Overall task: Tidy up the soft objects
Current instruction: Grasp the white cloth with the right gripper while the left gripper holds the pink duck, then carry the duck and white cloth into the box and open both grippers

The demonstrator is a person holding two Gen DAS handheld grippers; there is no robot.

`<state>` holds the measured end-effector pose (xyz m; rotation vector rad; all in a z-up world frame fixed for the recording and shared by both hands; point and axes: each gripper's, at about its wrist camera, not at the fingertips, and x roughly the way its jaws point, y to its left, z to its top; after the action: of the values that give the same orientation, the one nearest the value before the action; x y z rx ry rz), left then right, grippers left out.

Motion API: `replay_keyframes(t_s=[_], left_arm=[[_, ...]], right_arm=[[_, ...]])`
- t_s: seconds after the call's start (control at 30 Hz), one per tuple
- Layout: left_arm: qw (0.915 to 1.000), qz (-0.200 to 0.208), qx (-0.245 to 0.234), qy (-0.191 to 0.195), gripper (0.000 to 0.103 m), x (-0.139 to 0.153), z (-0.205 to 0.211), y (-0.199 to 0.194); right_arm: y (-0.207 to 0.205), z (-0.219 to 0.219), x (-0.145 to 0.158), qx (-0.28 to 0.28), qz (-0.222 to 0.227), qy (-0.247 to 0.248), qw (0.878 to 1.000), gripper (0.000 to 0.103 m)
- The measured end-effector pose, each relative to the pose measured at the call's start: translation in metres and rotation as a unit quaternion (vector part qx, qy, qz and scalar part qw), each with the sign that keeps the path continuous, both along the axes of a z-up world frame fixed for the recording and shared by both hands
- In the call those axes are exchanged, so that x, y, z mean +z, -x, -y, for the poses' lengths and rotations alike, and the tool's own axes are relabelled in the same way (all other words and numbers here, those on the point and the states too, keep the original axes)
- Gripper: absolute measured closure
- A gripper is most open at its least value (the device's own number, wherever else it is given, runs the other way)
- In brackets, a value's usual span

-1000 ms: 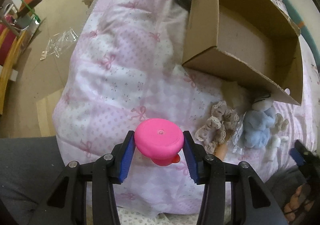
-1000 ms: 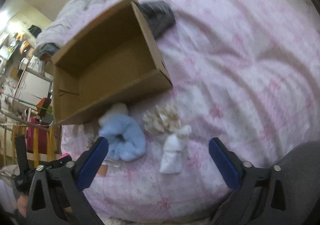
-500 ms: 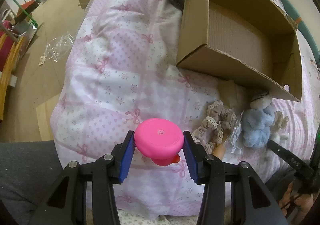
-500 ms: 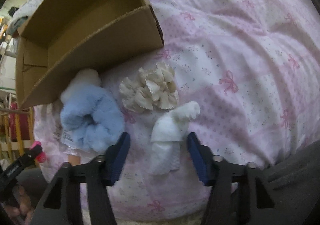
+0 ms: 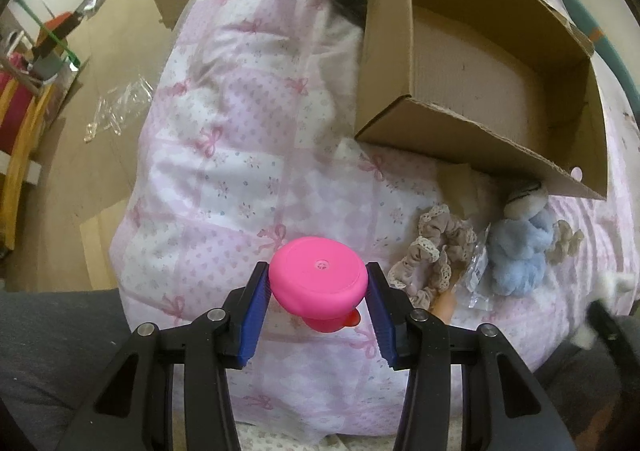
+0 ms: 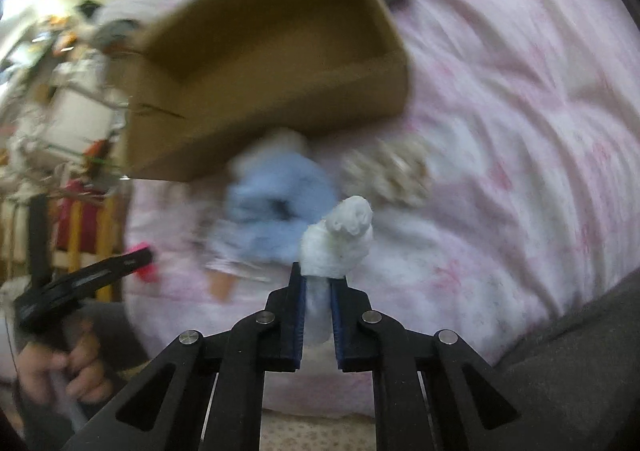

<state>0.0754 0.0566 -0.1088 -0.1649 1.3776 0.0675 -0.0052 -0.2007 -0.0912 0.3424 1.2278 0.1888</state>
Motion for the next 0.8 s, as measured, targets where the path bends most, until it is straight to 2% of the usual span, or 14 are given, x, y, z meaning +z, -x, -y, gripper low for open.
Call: replay_keyframes(t_s=[0.13, 0.37, 0.57, 0.8], left_arm=[[1.0, -0.004, 0.003, -0.007, 0.06, -0.001, 0.002, 0.001], [0.9996, 0.004, -0.002, -0.027, 0.06, -0.002, 0.0, 0.003], [0.9992, 0.016, -0.002, -0.037, 0.06, 0.004, 0.003, 0.007], [0.9992, 0.019, 0.014, -0.032, 0.06, 0.006, 0.0, 0.007]], right_arm=[[0.008, -0.008, 0.027, 0.034, 0.062, -0.005, 0.997, 0.09], [0.003, -0.015, 0.023, 0.046, 0.067, 0.012, 0.997, 0.09], [0.006, -0.009, 0.021, 0.036, 0.082, -0.01, 0.996, 0.09], [0.003, -0.005, 0.023, 0.034, 0.096, -0.044, 0.994, 0.09]])
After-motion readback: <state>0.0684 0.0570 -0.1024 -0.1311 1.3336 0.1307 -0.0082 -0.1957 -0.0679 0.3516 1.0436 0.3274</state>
